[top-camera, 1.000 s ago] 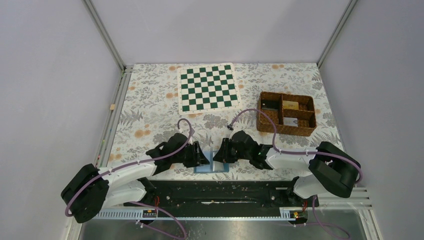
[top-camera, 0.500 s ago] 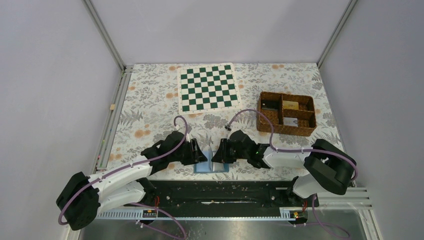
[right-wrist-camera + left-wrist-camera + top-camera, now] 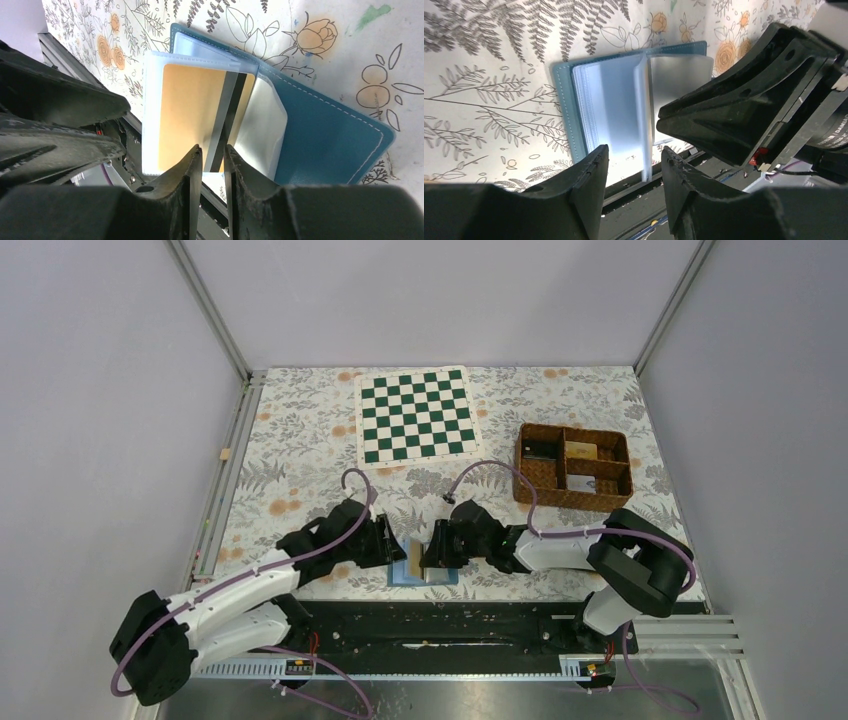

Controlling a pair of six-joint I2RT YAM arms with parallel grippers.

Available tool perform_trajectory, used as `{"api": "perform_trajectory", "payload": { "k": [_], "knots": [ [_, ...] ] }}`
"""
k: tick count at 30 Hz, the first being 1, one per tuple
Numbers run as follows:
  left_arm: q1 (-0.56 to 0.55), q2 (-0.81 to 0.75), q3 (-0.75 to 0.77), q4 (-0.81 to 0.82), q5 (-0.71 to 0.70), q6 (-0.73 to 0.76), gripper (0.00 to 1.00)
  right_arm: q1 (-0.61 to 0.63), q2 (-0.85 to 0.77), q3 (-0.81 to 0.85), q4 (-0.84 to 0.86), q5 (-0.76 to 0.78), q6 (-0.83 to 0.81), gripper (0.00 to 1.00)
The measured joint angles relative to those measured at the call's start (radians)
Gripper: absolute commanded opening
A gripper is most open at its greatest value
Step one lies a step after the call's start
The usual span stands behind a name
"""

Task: Take the credit cards out of the card holder
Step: Remove the credit card from the card holder.

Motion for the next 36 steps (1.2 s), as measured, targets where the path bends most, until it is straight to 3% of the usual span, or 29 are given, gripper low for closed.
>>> {"api": "perform_trajectory", "payload": {
  "k": [12,23,36],
  "knots": [
    [0.001,-0.016,0.047,-0.054,-0.05,0.03,0.41,0.003,0.0,0.006,-0.021,0.003,-0.002,0.37],
    [0.023,0.108,-0.079,0.129,0.072,0.002,0.36,0.003,0.0,0.004,0.014,0.002,0.013,0.39],
    [0.026,0.145,-0.119,0.224,0.107,-0.016,0.35,0.003,0.042,-0.003,0.03,0.013,0.035,0.42]
  ]
}}
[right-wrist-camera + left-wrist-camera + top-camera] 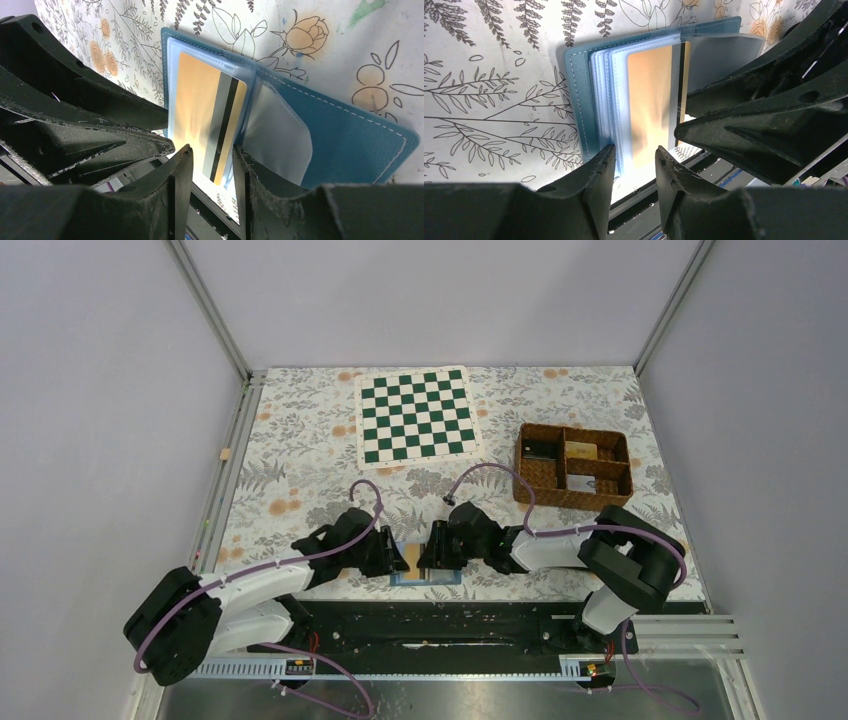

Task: Take the credit cards out of the card holder
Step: Remove the credit card from the card holder.

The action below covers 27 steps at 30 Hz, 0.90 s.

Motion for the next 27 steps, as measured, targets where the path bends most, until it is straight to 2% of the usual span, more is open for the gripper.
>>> {"api": "perform_trajectory", "payload": {
  "k": [8,13,16,22,27],
  "knots": [
    [0.0,-0.063,-0.002,-0.064,-0.032,0.008,0.32,0.001,-0.005,0.0,-0.004,0.015,0.001,0.39],
    [0.0,-0.081,-0.002,-0.089,-0.035,0.017,0.26,0.001,0.013,-0.012,0.051,0.006,0.019,0.36],
    [0.0,-0.075,-0.002,-0.082,-0.034,0.019,0.22,0.001,0.035,-0.023,0.102,-0.005,0.039,0.27],
    [0.001,-0.052,-0.021,-0.054,-0.029,0.017,0.18,0.001,0.043,-0.058,0.165,-0.008,0.063,0.0],
    [0.002,-0.052,-0.021,-0.055,-0.032,0.016,0.19,-0.001,0.032,-0.081,0.206,-0.008,0.074,0.0]
  ]
}}
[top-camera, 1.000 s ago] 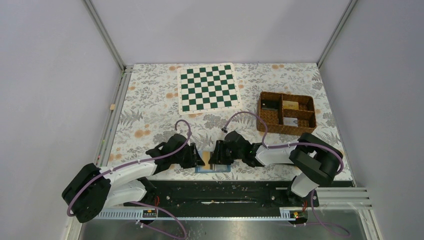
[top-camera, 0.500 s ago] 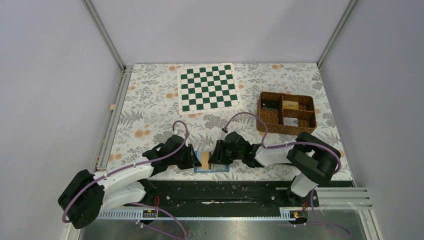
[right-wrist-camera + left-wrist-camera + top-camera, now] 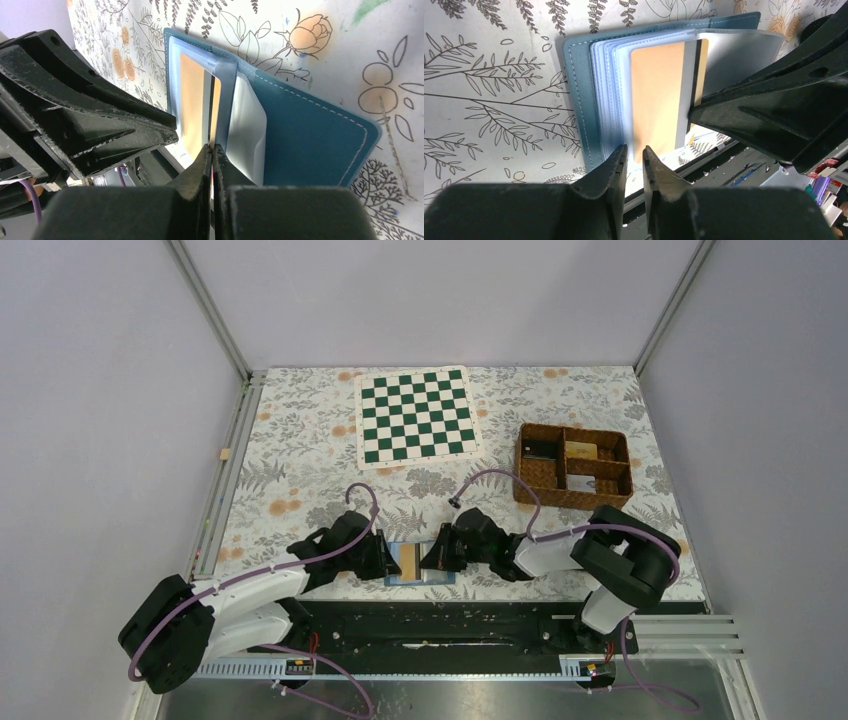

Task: Take the credit cards out of the card holder
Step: Remove the credit card from the card holder, then place the credit card in the storage box.

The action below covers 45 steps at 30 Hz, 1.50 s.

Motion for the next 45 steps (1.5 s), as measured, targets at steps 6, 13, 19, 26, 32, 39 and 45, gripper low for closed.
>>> {"api": "perform_trajectory", "payload": {
  "k": [6,13,19,26,32,39,45],
  "knots": [
    [0.0,0.0,0.0,0.0,-0.003,0.003,0.19,-0.017,-0.045,-0.035,0.005,-0.002,-0.001,0.0],
    [0.0,0.02,0.0,0.027,-0.003,0.003,0.19,-0.045,-0.116,-0.058,-0.035,-0.003,-0.015,0.0],
    [0.0,0.033,0.004,0.045,-0.001,0.003,0.21,-0.061,-0.215,-0.06,-0.135,0.005,-0.058,0.0],
    [0.0,0.023,0.023,-0.001,-0.007,0.008,0.28,-0.069,-0.37,-0.058,-0.283,0.063,-0.127,0.0],
    [0.0,-0.015,0.075,-0.097,-0.01,0.021,0.45,-0.071,-0.496,-0.034,-0.38,0.103,-0.227,0.0],
    [0.0,-0.082,0.212,-0.165,0.05,-0.006,0.62,-0.071,-0.558,0.043,-0.447,0.194,-0.481,0.0],
    [0.0,-0.103,0.389,-0.181,0.103,-0.042,0.75,-0.04,-0.608,0.046,-0.357,0.33,-0.821,0.0]
  ]
}}
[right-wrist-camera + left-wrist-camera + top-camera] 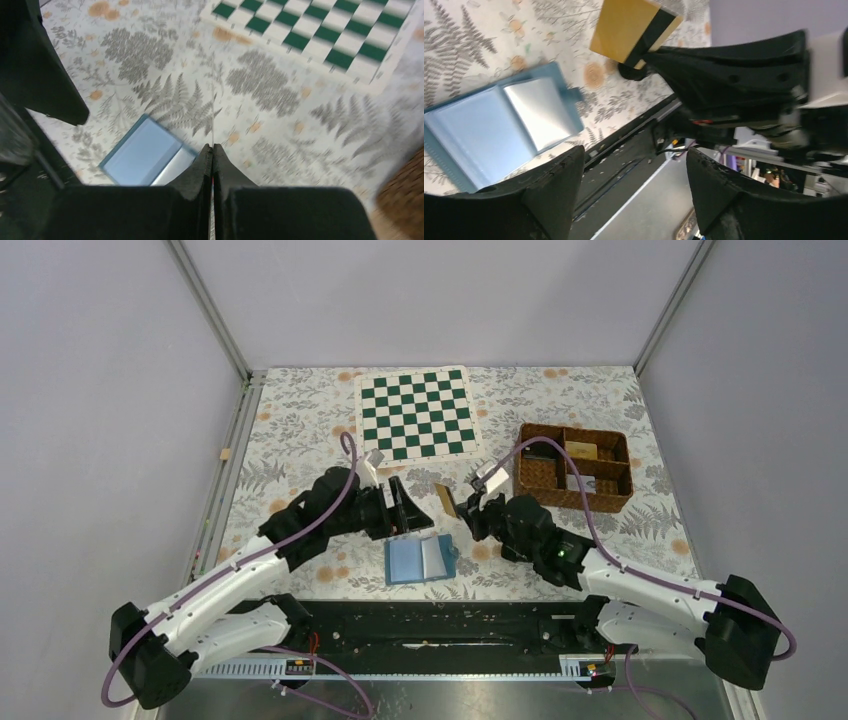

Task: Take the credit cards out of the card holder
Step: Place the credit card in the storage box.

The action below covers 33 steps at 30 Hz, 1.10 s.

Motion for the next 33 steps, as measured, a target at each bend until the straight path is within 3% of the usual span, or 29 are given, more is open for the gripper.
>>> {"api": "perform_trajectory", "payload": {
  "k": [7,15,21,27,30,32,33],
  "knots": [
    [0.0,-0.001,0.123,-0.031,-0.011,-0.02,0.78,0.074,-0.076,-0.181,0.323,0.064,-0.433,0.0],
    [0.0,0.061,0.155,-0.027,-0.023,-0.05,0.59,0.243,-0.117,-0.204,0.394,0.157,-0.772,0.0],
    [0.002,0.098,0.145,0.03,-0.013,-0.098,0.53,0.353,-0.08,-0.203,0.432,0.278,-0.945,0.0],
    [0.006,0.099,0.09,0.091,0.002,-0.139,0.29,0.407,-0.023,-0.203,0.452,0.348,-1.033,0.0],
    [0.008,0.091,0.064,0.104,0.003,-0.154,0.12,0.411,-0.005,-0.203,0.475,0.377,-1.051,0.0],
    [0.009,0.079,0.049,0.112,0.004,-0.163,0.0,0.414,0.01,-0.203,0.486,0.387,-1.059,0.09],
    [0.009,0.076,0.048,0.115,0.006,-0.166,0.0,0.417,0.016,-0.203,0.488,0.386,-1.059,0.17]
  ]
}}
